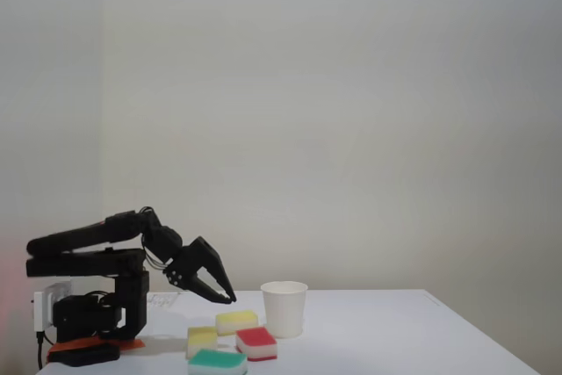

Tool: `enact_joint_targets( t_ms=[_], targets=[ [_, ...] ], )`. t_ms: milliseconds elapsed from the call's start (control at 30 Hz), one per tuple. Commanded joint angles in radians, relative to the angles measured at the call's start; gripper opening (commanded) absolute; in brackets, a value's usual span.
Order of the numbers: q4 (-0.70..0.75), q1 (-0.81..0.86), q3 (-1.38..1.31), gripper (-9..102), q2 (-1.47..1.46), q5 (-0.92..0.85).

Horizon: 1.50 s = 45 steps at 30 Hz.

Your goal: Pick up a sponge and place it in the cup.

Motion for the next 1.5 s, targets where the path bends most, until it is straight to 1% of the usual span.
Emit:
enact_joint_targets(
  t_ms=[0, 433, 867, 1200, 1467],
  targets=[
    [0.04, -0.028, -0.127, 0, -0.086, -0.009],
    [0.13, -0.112, -0.41, 0, -0.376, 0.031],
    [0.291, -0.268, -0.686, 0, -0.649, 0.112],
    [0.29, -0.39, -0.79, 0, -0.839, 0.137],
    [0.291, -0.428, -0.808, 0, -0.916, 0.137]
  ],
)
